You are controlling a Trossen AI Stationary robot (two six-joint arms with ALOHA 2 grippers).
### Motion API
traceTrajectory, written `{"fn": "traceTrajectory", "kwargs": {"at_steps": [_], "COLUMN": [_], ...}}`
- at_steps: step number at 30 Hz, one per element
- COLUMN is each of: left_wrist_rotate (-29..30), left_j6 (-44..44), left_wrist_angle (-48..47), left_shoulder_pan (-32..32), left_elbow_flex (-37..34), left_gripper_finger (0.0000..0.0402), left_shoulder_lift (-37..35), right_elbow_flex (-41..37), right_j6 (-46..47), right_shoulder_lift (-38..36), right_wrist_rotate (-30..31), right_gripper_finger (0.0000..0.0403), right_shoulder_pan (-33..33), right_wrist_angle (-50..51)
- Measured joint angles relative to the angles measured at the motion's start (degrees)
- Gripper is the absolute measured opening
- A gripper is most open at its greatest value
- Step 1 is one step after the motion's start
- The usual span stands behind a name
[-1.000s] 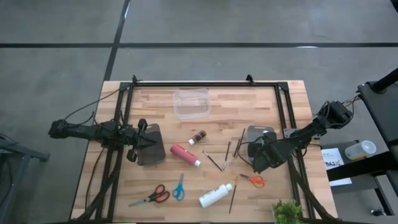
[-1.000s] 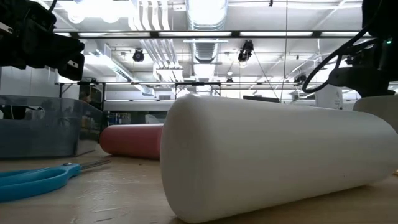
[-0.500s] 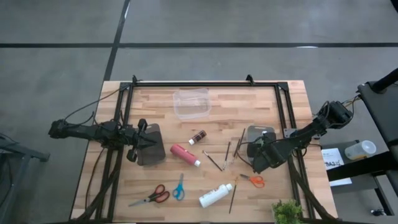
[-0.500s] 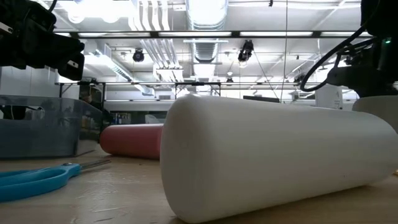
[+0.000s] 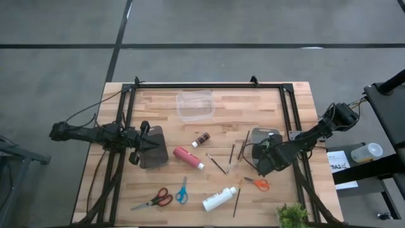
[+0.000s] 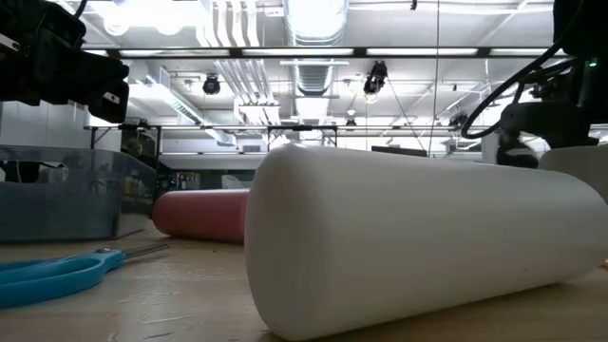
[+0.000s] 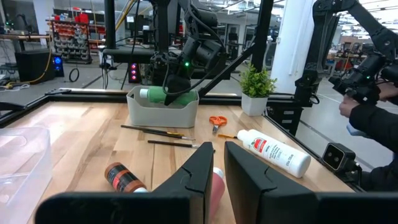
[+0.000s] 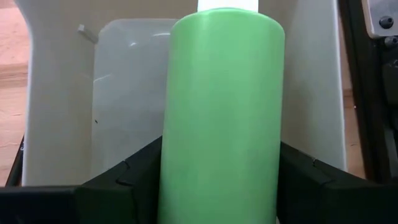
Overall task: Pick & Place Paint Supplies
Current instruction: Put the green paint bottle into the gray bin, then put the orange paint bottle into the gray bin
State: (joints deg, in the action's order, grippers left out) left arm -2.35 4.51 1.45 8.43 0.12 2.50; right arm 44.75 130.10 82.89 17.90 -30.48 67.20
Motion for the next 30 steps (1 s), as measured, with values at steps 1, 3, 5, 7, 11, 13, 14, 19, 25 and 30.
{"fn": "traceTrajectory", "kwargs": {"at_steps": [1, 3, 5, 7, 11, 13, 14, 19, 25, 30], "left_wrist_rotate": [0.0, 0.0, 0.0, 0.0, 0.0, 0.0, 0.0, 0.0, 0.0, 0.0], "left_j6": [0.0, 0.0, 0.0, 0.0, 0.0, 0.0, 0.0, 0.0, 0.0, 0.0], "left_wrist_angle": [0.0, 0.0, 0.0, 0.0, 0.0, 0.0, 0.0, 0.0, 0.0, 0.0], "left_shoulder_pan": [0.0, 0.0, 0.0, 0.0, 0.0, 0.0, 0.0, 0.0, 0.0, 0.0], "left_elbow_flex": [0.0, 0.0, 0.0, 0.0, 0.0, 0.0, 0.0, 0.0, 0.0, 0.0], "left_gripper_finger": [0.0051, 0.0051, 0.0051, 0.0051, 0.0051, 0.0051, 0.0051, 0.0051, 0.0051, 0.0051], "left_shoulder_lift": [0.0, 0.0, 0.0, 0.0, 0.0, 0.0, 0.0, 0.0, 0.0, 0.0], "right_elbow_flex": [0.0, 0.0, 0.0, 0.0, 0.0, 0.0, 0.1, 3.0, 8.1, 10.5], "right_j6": [0.0, -0.1, -0.4, -0.5, -0.6, -0.6, -0.6, -2.4, -19.4, -46.4], "right_shoulder_lift": [0.0, 0.0, 0.0, 0.0, 0.0, 0.0, -0.4, -3.6, -7.2, -7.9], "right_wrist_rotate": [0.0, 0.0, 0.0, 0.0, 0.0, 0.1, 0.1, 4.9, 19.7, 33.0], "right_gripper_finger": [0.0239, 0.0258, 0.0273, 0.0280, 0.0282, 0.0283, 0.0283, 0.0283, 0.0283, 0.0283], "right_shoulder_pan": [0.0, 0.0, 0.0, 0.0, 0.0, 0.0, 0.0, 0.0, 0.0, 0.4], "right_wrist_angle": [0.0, 0.1, 0.1, 0.1, 0.1, 0.1, 0.2, 3.6, 4.3, -4.5]}}
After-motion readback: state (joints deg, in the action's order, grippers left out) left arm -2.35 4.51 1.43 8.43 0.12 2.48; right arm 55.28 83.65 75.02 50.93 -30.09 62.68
